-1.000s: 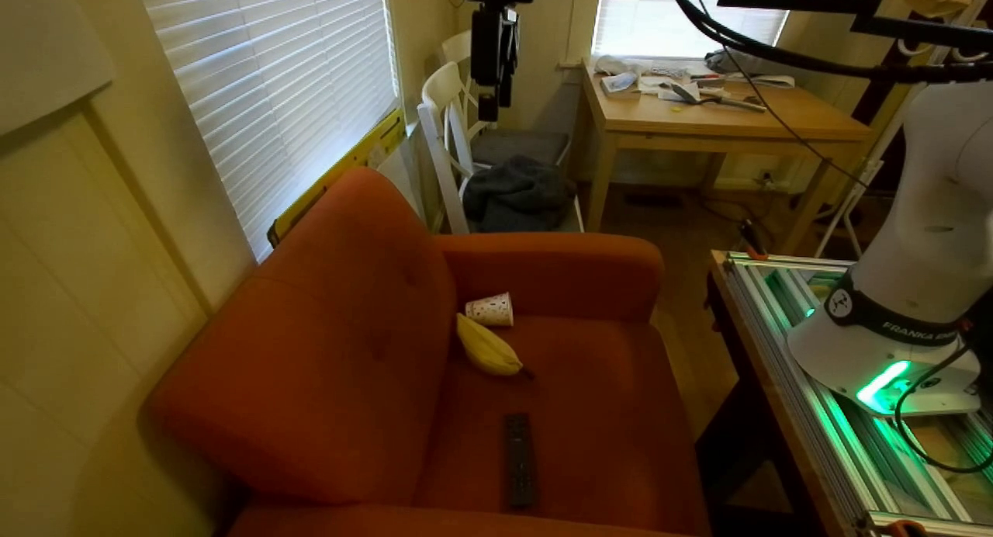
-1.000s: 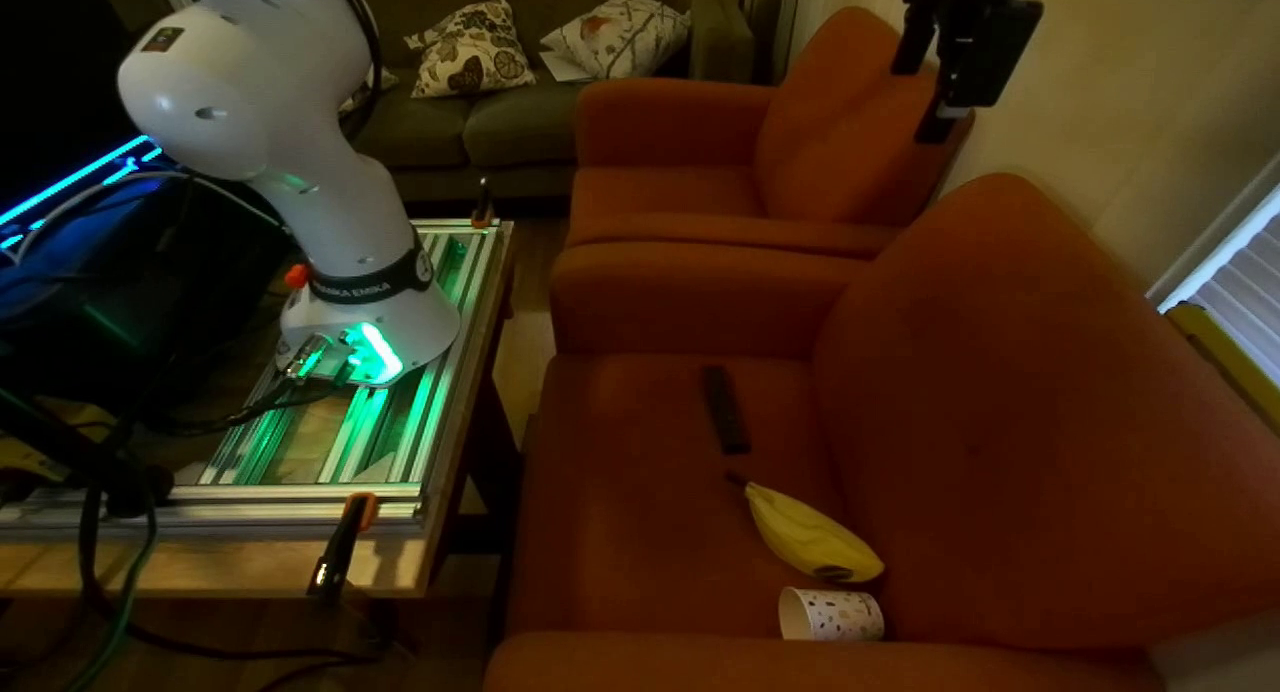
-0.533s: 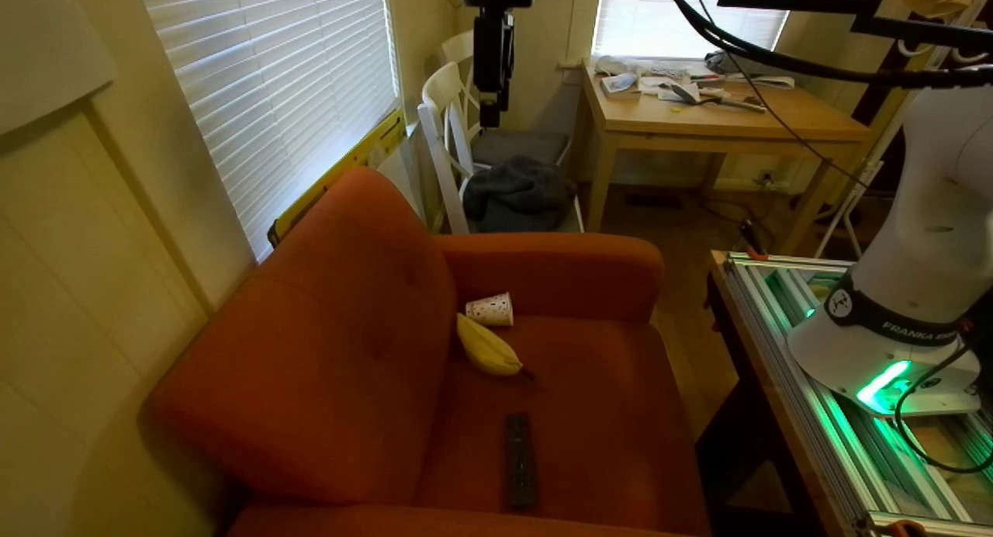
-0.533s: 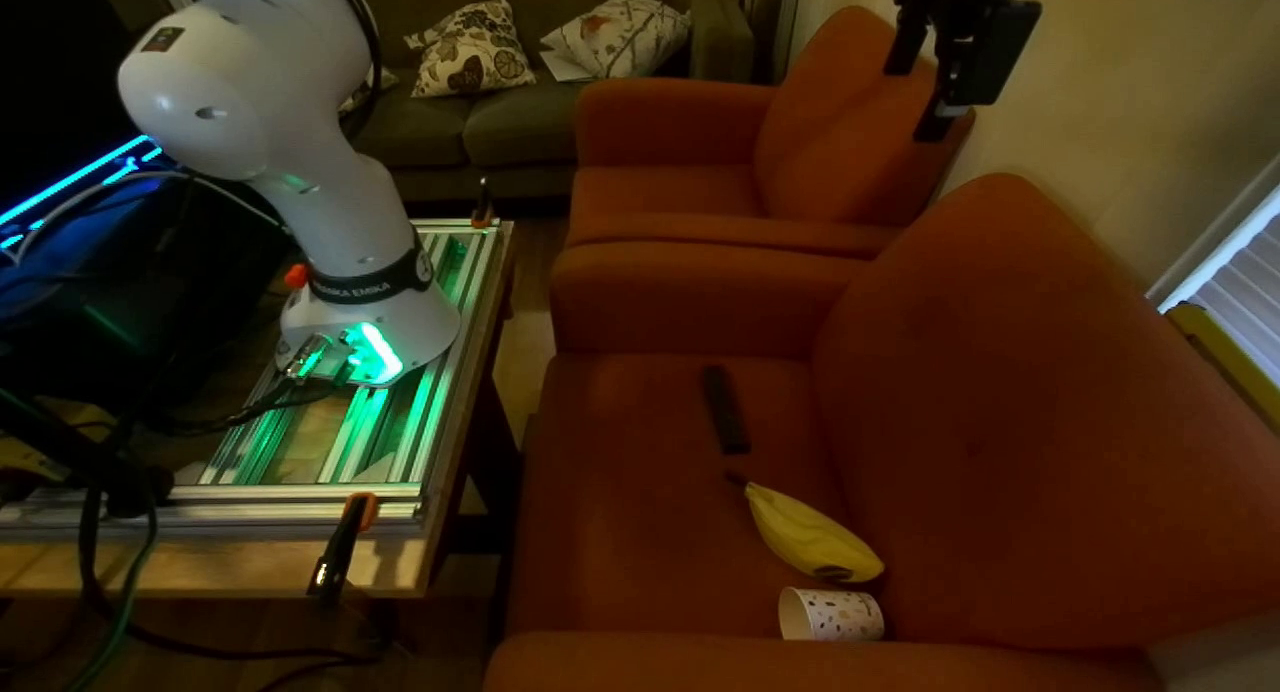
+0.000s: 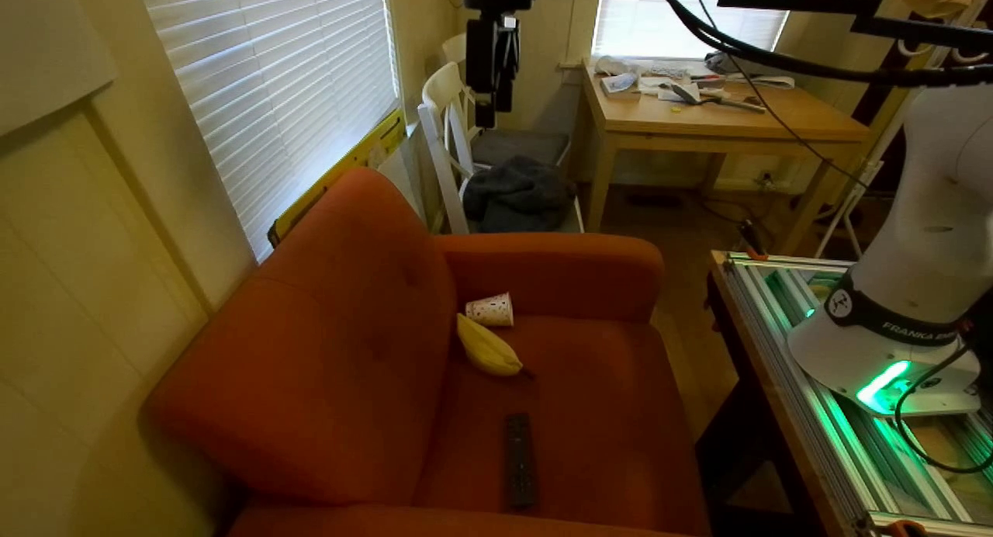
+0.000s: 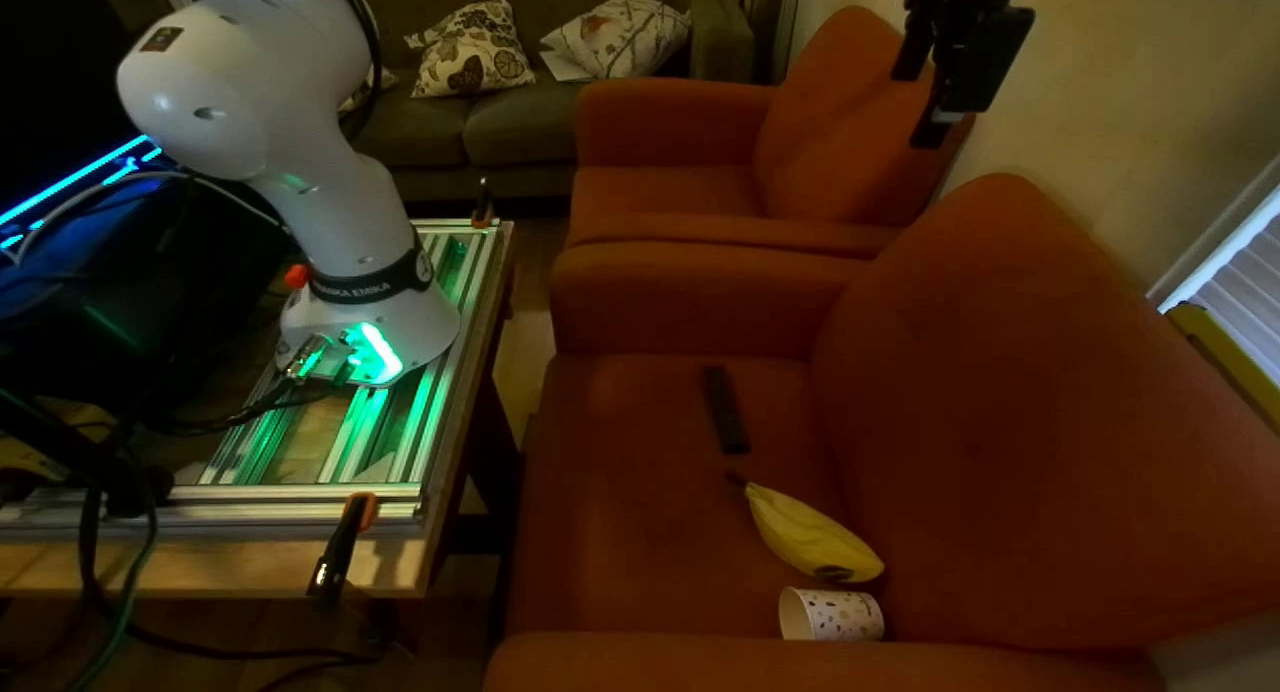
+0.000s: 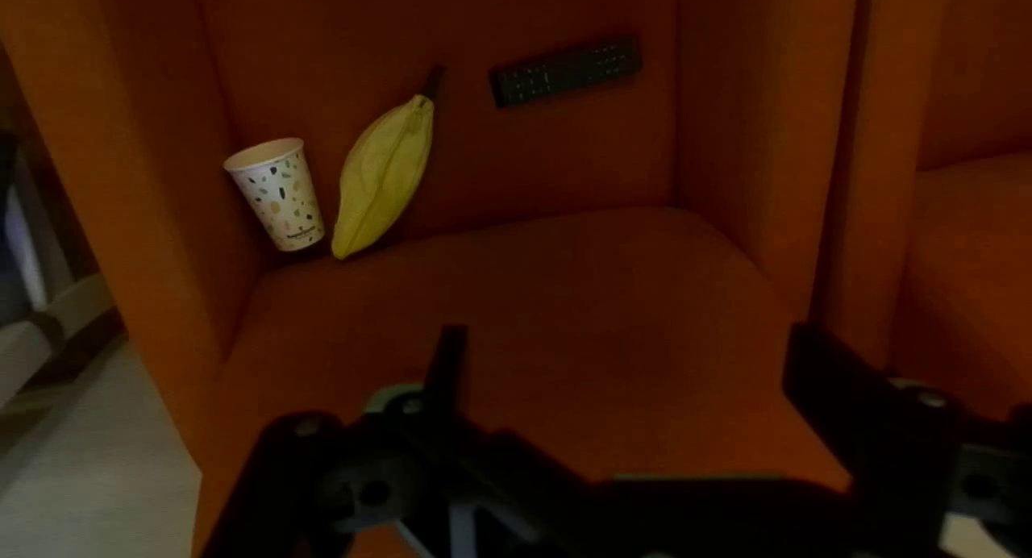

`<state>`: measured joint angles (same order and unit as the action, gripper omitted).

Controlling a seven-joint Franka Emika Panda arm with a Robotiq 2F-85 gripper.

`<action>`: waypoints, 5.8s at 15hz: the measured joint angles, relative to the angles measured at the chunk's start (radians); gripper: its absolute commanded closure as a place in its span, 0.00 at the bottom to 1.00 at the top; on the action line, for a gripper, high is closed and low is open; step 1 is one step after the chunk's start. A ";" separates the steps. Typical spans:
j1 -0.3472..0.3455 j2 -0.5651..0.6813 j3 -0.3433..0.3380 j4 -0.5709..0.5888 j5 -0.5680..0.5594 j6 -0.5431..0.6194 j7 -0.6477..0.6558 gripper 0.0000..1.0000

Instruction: Put the remote on the arm rest

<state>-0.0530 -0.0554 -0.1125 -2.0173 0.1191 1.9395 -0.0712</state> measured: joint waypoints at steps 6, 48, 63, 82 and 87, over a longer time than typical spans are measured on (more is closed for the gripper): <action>-0.020 0.037 -0.001 -0.001 0.000 0.071 0.257 0.00; -0.063 0.606 -0.022 -0.076 -0.016 0.445 0.208 0.00; 0.013 0.741 -0.010 0.005 -0.015 0.363 0.397 0.00; 0.095 0.832 0.057 0.015 -0.009 0.361 0.483 0.00; 0.134 0.885 0.062 -0.018 0.028 0.542 0.543 0.00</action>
<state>0.0810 0.8297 -0.0506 -2.0352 0.1469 2.4815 0.4716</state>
